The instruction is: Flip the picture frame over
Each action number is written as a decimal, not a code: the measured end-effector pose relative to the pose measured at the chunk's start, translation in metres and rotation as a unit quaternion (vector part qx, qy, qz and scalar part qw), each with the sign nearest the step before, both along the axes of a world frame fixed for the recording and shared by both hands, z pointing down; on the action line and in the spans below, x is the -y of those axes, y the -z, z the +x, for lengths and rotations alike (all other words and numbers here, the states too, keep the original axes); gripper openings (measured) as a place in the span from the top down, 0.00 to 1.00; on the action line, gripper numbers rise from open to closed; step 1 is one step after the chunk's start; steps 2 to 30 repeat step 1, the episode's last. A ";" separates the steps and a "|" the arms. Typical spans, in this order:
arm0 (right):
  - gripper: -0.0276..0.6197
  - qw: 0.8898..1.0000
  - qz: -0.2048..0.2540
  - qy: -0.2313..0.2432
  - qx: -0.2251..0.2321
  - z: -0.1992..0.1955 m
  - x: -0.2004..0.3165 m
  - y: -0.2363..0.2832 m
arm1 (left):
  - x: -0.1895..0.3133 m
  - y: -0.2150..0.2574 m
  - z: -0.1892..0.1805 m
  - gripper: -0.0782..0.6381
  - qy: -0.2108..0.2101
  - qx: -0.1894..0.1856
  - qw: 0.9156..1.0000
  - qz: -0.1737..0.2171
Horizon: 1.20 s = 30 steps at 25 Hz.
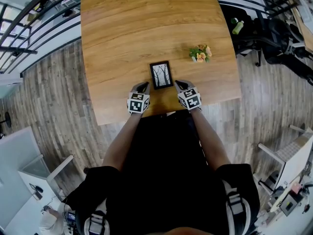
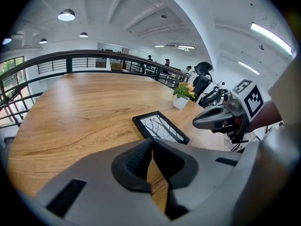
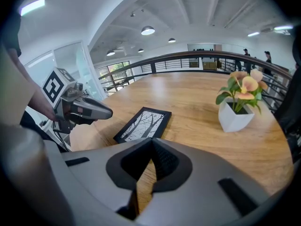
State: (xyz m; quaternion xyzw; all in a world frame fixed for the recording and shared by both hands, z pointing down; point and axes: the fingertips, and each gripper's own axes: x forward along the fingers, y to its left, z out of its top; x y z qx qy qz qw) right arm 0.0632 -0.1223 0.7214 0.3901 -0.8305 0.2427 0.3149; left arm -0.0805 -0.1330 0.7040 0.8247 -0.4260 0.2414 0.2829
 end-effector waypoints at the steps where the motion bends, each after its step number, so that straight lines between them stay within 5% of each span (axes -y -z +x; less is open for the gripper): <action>1: 0.95 1.000 0.000 0.001 0.000 0.000 0.000 0.000 | 0.000 0.000 0.001 0.85 -0.001 0.000 1.000 0.000; 30: 0.95 1.000 0.000 0.001 0.000 0.000 0.000 0.000 | 0.000 0.000 0.001 0.85 -0.001 0.000 1.000 0.000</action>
